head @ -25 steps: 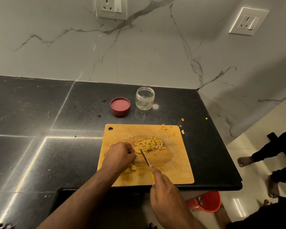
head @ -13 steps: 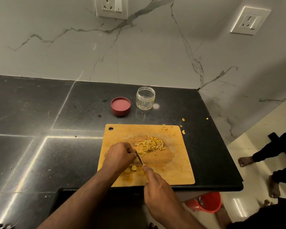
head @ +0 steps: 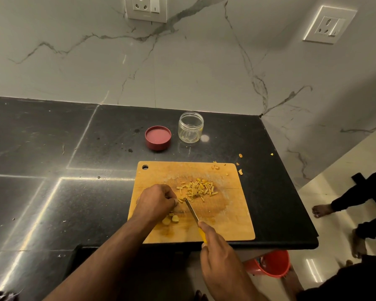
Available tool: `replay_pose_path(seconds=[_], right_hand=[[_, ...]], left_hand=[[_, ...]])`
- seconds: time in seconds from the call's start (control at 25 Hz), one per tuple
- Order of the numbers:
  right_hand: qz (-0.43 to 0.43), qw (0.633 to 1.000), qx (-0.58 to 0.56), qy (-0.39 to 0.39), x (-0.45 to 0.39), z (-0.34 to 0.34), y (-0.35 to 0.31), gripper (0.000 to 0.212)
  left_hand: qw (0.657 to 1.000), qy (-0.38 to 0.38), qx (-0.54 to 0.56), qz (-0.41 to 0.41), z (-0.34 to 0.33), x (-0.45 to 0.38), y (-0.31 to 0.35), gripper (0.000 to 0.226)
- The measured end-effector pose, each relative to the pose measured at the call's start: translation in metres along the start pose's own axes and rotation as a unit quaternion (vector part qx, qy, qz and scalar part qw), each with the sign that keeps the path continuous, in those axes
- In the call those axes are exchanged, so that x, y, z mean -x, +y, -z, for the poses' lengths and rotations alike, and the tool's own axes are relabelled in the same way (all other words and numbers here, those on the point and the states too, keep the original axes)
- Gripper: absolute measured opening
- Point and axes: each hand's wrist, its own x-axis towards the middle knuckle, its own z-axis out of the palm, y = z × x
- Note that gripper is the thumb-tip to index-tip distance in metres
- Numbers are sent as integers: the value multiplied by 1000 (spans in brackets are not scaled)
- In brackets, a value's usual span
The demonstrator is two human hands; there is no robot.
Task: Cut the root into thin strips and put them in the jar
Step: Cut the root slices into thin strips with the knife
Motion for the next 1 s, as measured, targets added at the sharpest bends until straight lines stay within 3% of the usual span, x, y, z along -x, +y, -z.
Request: replay_pose_path(seconds=[0.32, 0.56, 0.76, 1.0], right_hand=[[33, 998, 13, -42, -11, 0, -4, 53], [-1, 1000, 5, 28, -10, 13, 12, 51], [18, 1000, -3, -5, -7, 12, 11, 49], [-41, 990, -133, 5, -10, 17, 11, 41]], left_hand=[[999, 38, 19, -11, 13, 4, -4, 28], [999, 46, 18, -6, 21, 10, -14, 26], [999, 48, 19, -6, 24, 12, -13, 28], [989, 27, 2, -142, 17, 24, 6, 43]])
